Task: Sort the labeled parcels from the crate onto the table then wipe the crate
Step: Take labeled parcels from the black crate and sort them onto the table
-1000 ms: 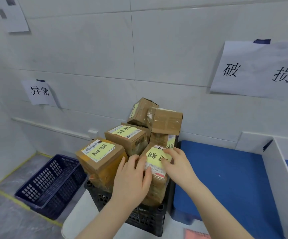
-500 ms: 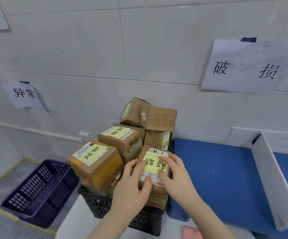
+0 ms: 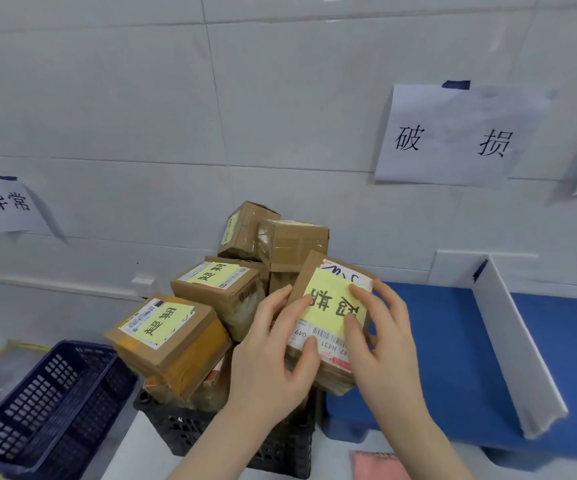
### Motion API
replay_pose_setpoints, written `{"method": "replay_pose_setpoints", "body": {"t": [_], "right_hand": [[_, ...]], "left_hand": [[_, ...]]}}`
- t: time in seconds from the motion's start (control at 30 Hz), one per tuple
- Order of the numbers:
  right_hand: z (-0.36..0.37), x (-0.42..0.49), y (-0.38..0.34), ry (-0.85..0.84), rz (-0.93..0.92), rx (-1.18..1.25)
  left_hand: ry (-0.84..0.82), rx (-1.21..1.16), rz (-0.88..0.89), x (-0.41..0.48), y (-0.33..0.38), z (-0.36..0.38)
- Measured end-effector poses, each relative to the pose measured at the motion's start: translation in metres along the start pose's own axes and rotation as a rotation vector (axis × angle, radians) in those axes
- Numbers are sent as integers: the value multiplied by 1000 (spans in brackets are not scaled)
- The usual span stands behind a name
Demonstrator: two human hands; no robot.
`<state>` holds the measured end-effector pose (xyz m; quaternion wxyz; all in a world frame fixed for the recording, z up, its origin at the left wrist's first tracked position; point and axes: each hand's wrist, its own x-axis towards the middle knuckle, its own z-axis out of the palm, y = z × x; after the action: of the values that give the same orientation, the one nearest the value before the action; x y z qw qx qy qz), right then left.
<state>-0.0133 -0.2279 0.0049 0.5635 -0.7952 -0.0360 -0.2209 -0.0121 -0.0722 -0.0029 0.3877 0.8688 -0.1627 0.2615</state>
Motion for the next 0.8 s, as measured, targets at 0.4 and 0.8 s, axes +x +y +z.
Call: {"method": "replay_pose_setpoints", "body": {"t": [0.4, 0.8], "right_hand": [[-80, -1, 9, 191, 169, -69], [-165, -13, 19, 311, 443, 39]], "left_hand": [[-178, -132, 321, 32, 33, 44], [-220, -240, 406, 44, 92, 99]]}}
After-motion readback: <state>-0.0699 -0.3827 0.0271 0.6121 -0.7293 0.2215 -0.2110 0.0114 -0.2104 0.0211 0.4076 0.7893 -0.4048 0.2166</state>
